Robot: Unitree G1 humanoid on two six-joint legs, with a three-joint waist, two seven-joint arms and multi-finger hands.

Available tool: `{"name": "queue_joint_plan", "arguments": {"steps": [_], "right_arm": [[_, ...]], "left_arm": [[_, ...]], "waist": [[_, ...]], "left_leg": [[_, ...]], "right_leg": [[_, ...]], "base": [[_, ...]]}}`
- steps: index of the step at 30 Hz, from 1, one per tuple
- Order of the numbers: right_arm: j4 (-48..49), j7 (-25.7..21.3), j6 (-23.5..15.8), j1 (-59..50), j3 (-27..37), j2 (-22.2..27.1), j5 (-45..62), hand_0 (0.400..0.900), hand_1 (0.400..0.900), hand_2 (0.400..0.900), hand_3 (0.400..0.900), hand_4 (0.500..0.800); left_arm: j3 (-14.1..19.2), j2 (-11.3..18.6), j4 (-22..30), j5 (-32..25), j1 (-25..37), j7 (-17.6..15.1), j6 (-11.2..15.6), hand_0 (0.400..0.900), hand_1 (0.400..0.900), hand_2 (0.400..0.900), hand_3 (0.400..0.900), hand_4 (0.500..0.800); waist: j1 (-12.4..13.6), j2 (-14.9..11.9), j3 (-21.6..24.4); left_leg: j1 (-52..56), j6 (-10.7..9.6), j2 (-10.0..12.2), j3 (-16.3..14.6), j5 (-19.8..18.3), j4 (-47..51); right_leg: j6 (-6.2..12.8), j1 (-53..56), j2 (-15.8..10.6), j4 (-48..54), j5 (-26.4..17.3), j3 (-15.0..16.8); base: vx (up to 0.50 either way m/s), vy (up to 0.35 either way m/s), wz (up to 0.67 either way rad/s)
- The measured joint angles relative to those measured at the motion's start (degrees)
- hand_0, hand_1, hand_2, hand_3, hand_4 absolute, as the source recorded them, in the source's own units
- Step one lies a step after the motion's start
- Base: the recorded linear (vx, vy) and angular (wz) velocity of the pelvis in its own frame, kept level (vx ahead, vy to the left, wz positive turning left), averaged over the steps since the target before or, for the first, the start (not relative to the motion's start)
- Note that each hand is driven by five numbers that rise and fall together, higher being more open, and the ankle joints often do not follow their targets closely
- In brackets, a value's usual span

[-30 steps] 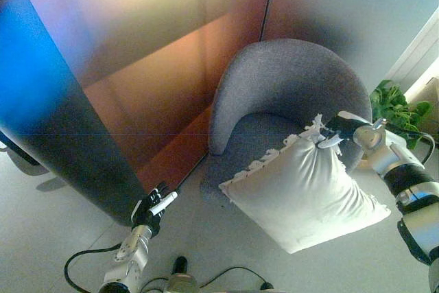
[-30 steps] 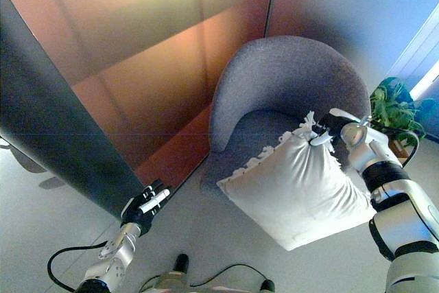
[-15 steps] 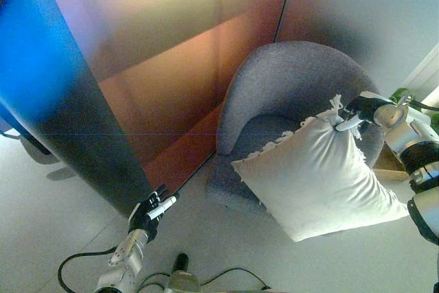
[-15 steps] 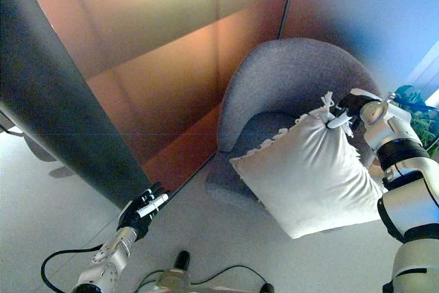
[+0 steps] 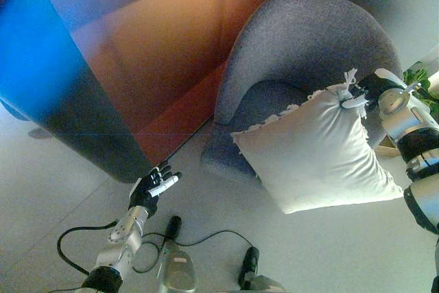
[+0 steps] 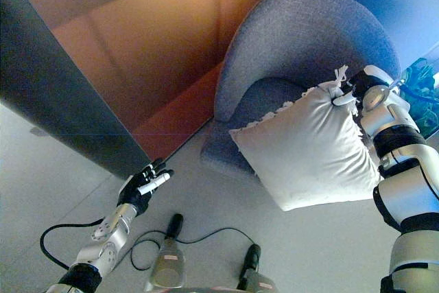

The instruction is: Pick up the pillow and put it on the sofa.

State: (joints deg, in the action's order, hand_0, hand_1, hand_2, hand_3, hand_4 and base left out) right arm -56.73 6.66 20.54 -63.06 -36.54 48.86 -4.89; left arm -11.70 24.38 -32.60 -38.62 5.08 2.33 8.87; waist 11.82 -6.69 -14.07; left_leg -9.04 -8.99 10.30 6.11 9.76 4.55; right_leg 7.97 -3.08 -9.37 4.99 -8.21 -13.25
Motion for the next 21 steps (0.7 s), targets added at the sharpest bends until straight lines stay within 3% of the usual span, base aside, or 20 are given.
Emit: {"name": "queue_joint_plan", "arguments": {"steps": [10, 11, 12, 21], "right_arm": [[-1.7, -0.4, 0.4, -0.9, 0.1, 0.0, -0.1, 0.4, 0.4, 0.4, 0.4, 0.5], [-1.7, -0.6, 0.6, -1.0, 0.2, 0.0, -0.1, 0.794, 0.794, 0.794, 0.794, 0.736], [-1.7, -0.7, 0.7, -1.0, 0.2, 0.0, -0.1, 0.9, 0.9, 0.9, 0.9, 0.8], [-1.9, -5.5, 1.7, -1.1, 0.9, -0.2, -0.2, 0.9, 0.9, 0.9, 0.9, 0.8]], "left_arm": [[0.0, 0.7, 0.0, 0.0, 1.0, 0.1, 0.0, 0.9, 0.9, 0.9, 0.9, 0.8], [0.0, 0.7, 0.0, 0.0, 1.0, 0.1, 0.0, 0.9, 0.9, 0.9, 0.9, 0.8], [0.0, 0.7, 0.0, 0.0, 1.0, 0.2, 0.0, 0.9, 0.9, 0.9, 0.9, 0.8], [0.0, 0.7, 0.0, 0.0, 1.0, 0.2, 0.0, 0.9, 0.9, 0.9, 0.9, 0.8]], "waist": [[1.3, 1.0, -1.5], [1.4, 1.0, -1.6], [1.4, 1.0, -1.6], [1.0, 1.3, -2.0]], "left_leg": [[0.2, 0.1, 0.0, 0.1, -0.1, 0.0], [0.2, 0.1, 0.0, 0.1, -0.2, 0.0], [0.2, 0.1, 0.0, 0.1, -0.3, 0.0], [0.1, 0.3, -0.2, -0.1, -0.5, 0.0]], "right_leg": [[0.07, 1.1, -0.1, 0.0, 0.2, -1.4], [0.08, 1.2, -0.1, 0.0, 0.2, -1.5], [0.08, 1.2, -0.1, 0.0, 0.2, -1.5], [0.08, 1.0, -0.3, 0.2, 0.2, -1.3]], "base": [[0.02, -0.005, 0.05], [0.0, 0.0, 0.0], [0.0, 0.0, 0.0], [-0.03, 0.016, -0.03]]}}
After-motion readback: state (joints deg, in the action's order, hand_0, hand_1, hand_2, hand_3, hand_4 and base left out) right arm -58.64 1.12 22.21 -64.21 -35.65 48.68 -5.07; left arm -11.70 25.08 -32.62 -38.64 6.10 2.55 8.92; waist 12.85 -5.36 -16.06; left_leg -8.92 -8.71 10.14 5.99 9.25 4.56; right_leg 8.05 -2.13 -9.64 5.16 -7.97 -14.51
